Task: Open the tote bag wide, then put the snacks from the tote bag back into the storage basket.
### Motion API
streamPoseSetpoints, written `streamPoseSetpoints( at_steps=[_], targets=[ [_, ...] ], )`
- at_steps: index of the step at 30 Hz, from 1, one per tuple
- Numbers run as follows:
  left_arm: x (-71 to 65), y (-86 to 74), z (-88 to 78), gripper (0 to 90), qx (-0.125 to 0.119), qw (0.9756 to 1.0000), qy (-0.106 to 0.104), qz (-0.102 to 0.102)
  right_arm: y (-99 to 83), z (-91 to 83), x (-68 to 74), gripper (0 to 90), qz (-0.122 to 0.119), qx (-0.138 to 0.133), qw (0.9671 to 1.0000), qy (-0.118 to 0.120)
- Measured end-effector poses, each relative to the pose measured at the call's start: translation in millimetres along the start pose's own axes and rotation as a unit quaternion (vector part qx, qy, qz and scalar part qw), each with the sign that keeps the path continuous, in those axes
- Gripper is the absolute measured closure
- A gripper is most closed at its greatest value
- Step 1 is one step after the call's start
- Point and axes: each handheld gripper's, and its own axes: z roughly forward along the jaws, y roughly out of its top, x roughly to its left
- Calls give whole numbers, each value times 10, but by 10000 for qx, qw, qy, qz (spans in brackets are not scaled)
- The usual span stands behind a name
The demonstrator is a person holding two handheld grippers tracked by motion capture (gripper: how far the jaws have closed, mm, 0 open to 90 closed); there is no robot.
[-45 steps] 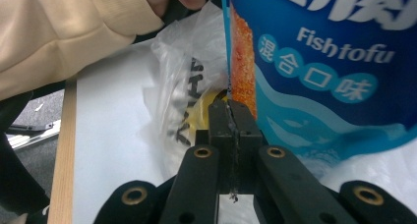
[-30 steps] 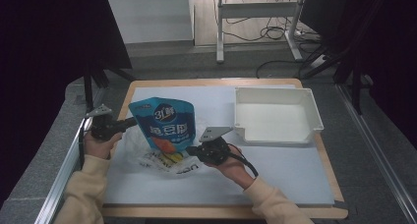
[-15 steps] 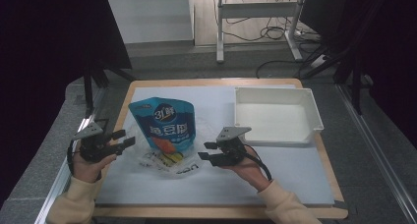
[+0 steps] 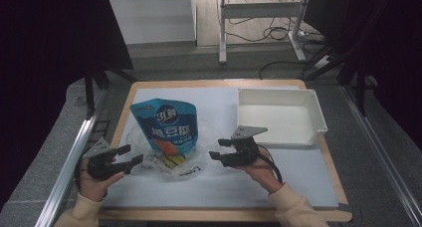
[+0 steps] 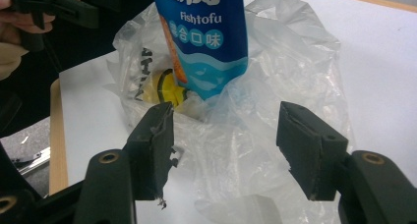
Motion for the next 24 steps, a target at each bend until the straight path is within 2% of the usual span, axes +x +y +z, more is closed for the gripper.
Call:
streamPoseSetpoints(
  at_steps=[15,24],
  targets=[
    [-18,-21,-20,325,-73,10000,35,22,7,8,-35,381,8,-7,10000,-84],
    [-30,-13,7,323,-62,10000,25,36,68,-34,-38,379,-10,-143,9998,-154]
  ],
)
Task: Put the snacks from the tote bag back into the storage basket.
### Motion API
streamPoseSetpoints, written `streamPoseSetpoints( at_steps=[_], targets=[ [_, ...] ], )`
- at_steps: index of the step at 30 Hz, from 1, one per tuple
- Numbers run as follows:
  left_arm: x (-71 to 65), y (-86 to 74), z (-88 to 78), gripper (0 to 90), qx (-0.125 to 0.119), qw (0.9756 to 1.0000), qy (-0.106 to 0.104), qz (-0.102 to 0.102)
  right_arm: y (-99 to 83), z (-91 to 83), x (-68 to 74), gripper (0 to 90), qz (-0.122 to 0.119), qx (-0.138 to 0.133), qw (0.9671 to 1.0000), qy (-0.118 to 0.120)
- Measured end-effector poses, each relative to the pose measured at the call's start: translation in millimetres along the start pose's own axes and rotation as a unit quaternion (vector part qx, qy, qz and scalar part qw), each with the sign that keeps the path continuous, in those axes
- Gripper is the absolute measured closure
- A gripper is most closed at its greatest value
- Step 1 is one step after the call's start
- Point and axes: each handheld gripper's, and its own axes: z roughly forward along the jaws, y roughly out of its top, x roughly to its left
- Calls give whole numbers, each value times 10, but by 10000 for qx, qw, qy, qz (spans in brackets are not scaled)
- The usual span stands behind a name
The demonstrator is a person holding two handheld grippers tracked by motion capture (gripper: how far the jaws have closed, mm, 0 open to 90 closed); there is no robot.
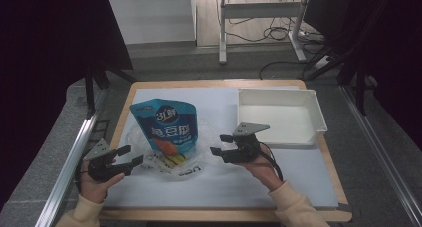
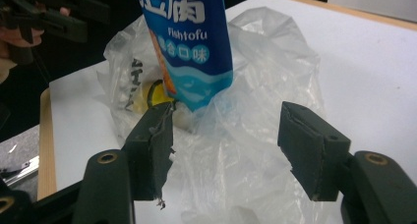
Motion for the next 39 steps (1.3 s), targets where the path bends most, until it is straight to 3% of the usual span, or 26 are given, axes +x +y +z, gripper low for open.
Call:
streamPoseSetpoints(
  at_steps=[8,17,30,39],
  targets=[
    [-18,8,20,321,11,10000,-60,36,124,-21,10,357,-9,-230,9997,-123],
    [-36,30,31,319,18,10000,-42,59,359,18,8,369,-83,-447,9990,-52],
    [-28,22,24,316,21,10000,-68,30,729,246,19,401,-220,-484,9984,165],
    [-23,21,19,314,12,10000,-74,25,882,371,13,412,-244,-536,9980,231]
  ],
)
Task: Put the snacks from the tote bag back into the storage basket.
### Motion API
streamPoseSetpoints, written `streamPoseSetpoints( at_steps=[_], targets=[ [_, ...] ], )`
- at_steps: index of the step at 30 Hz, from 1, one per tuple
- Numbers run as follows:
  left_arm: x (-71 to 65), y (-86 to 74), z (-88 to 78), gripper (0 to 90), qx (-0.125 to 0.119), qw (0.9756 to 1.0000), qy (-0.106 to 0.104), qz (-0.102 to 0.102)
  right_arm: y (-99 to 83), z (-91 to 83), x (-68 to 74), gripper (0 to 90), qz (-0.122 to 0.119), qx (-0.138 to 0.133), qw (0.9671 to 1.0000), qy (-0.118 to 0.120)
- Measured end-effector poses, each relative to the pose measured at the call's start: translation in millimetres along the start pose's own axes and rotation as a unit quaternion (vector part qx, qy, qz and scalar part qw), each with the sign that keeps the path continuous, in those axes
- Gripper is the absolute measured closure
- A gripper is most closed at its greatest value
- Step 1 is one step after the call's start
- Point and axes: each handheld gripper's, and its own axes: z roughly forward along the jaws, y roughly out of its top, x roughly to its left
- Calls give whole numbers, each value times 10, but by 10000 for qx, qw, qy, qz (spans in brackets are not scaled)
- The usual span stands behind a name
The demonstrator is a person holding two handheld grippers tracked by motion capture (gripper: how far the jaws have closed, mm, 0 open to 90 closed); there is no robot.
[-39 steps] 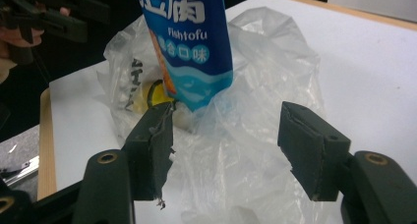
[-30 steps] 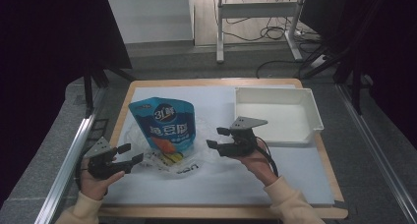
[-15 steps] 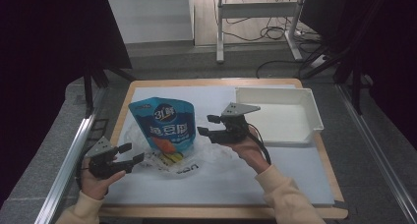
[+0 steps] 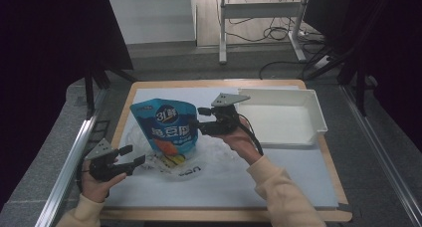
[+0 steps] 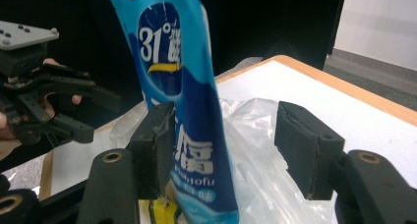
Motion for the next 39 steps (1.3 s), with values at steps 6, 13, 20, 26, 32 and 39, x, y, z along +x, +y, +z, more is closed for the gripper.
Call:
streamPoseSetpoints(
  at_steps=[6,13,20,26,32,39],
  targets=[
    [-2,-4,14,312,27,10000,-16,-3,61,72,-24,445,37,-60,9999,115],
    [-11,-7,25,310,39,10000,-34,1,174,147,-19,542,15,-142,9995,269],
    [-16,-12,34,308,45,10000,-20,20,210,201,-29,699,-24,-183,9987,477],
    [-13,-15,32,309,15,10000,9,20,212,214,-36,818,-183,-203,9976,639],
    [-16,-16,36,310,20,10000,3,27,201,225,-67,861,-224,-258,9966,749],
    [-20,-18,44,309,35,10000,-4,18,194,240,-44,875,-200,-349,9968,686]
  ],
)
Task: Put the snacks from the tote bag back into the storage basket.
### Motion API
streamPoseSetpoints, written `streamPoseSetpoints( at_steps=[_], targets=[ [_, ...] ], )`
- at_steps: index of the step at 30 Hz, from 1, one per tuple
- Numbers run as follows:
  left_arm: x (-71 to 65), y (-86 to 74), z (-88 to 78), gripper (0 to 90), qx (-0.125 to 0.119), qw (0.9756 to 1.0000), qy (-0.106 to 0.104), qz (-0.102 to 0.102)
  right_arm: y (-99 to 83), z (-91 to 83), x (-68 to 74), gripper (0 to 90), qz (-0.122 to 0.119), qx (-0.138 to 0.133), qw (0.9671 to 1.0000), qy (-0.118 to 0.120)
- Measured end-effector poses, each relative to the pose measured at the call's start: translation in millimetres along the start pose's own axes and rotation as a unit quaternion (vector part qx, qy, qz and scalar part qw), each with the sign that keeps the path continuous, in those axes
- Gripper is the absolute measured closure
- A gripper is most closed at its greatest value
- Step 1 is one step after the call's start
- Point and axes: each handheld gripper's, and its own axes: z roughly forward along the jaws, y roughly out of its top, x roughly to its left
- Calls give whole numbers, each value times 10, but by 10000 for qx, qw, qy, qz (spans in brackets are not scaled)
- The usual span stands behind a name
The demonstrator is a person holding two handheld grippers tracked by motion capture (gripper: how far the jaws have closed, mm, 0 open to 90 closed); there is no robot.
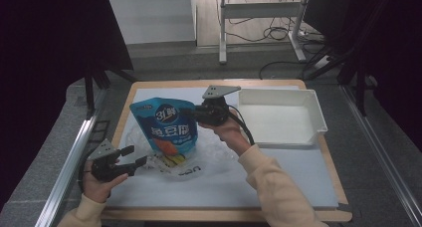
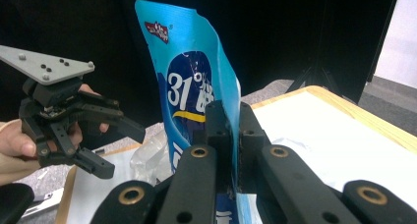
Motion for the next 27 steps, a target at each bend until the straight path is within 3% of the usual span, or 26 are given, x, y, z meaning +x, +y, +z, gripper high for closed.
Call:
streamPoseSetpoints(
  at_steps=[8,27],
  targets=[
    [0,-2,2,309,6,10000,1,7,-2,41,24,881,101,-170,9998,-42],
    [-2,-5,1,308,-3,10000,-41,14,124,181,198,885,-17,-320,9995,-33]
  ],
)
